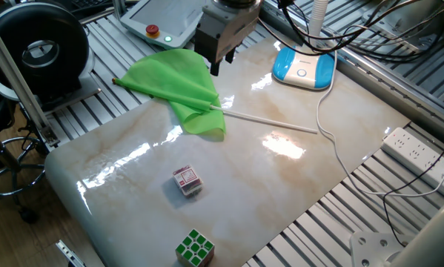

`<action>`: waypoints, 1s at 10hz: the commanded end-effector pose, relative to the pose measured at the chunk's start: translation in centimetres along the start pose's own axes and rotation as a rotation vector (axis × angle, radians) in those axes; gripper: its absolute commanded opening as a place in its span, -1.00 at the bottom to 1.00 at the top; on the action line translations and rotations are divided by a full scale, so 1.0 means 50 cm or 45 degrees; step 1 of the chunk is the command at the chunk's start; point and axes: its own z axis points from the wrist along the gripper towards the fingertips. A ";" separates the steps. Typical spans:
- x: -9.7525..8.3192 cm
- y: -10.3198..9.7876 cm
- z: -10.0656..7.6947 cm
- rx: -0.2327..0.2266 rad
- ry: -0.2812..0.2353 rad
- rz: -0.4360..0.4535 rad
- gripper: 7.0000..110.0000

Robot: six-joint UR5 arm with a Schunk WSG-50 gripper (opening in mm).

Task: Wave the flag

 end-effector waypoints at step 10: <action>0.033 -0.028 0.038 0.042 0.009 -0.394 -1.00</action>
